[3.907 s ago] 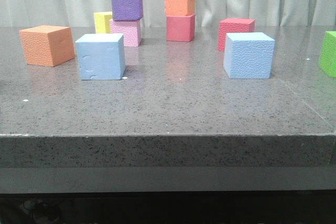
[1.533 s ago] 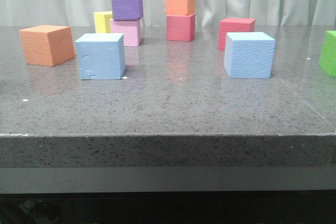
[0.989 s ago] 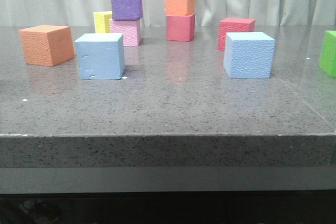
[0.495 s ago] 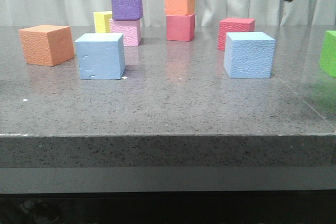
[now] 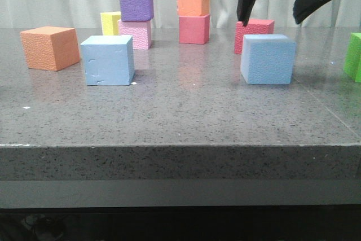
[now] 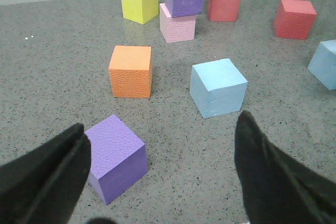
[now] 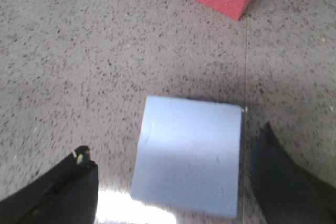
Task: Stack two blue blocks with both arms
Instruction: 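Lower the right gripper over the light-blue cube farther from the left arm, then close the right gripper on the light-blue cube and lift it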
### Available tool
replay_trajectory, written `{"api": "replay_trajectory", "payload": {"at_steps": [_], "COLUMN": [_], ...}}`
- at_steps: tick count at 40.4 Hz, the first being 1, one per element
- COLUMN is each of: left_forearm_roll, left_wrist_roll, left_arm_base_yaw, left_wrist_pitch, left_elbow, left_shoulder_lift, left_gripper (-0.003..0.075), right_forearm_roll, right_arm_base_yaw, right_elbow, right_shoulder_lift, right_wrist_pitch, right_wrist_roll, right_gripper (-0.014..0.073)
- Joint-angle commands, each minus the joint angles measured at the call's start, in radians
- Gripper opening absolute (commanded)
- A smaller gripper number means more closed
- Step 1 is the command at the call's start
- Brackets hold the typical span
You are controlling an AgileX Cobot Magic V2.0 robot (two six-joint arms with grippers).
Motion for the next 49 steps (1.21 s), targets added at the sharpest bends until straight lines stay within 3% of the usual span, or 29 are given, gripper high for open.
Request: {"api": "replay_trajectory", "payload": {"at_steps": [1, 19, 27, 33, 38, 47, 49], "left_forearm_roll": [0.003, 0.003, 0.003, 0.003, 0.003, 0.005, 0.005], "left_wrist_roll": [0.0, 0.0, 0.0, 0.0, 0.0, 0.0, 0.0], "left_arm_base_yaw": [-0.009, -0.009, -0.009, -0.009, -0.009, -0.009, -0.009], "left_wrist_pitch": [-0.08, -0.082, -0.086, -0.086, -0.086, -0.088, -0.097], "left_elbow": [-0.037, -0.037, -0.037, -0.037, -0.037, -0.037, -0.037], "left_shoulder_lift": [0.01, 0.01, 0.01, 0.01, 0.01, 0.01, 0.01], "left_gripper": [0.0554, 0.0554, 0.0554, 0.0554, 0.0554, 0.0554, 0.0554], "right_forearm_roll": [-0.055, -0.119, -0.1, -0.094, -0.014, 0.338, 0.433], "right_arm_base_yaw": [0.0, 0.0, 0.0, 0.001, 0.001, 0.001, 0.001], "right_elbow": [-0.067, -0.087, -0.087, -0.088, -0.103, -0.211, -0.245], "right_shoulder_lift": [0.013, 0.149, 0.147, 0.123, 0.09, 0.108, 0.125], "right_wrist_pitch": [-0.051, -0.062, -0.054, -0.051, -0.037, 0.064, 0.109], "right_wrist_roll": [0.013, 0.1, 0.1, 0.077, -0.122, -0.824, -1.043], "right_gripper": [0.059, 0.0586, 0.0382, 0.0374, 0.0374, 0.0374, 0.0374]}}
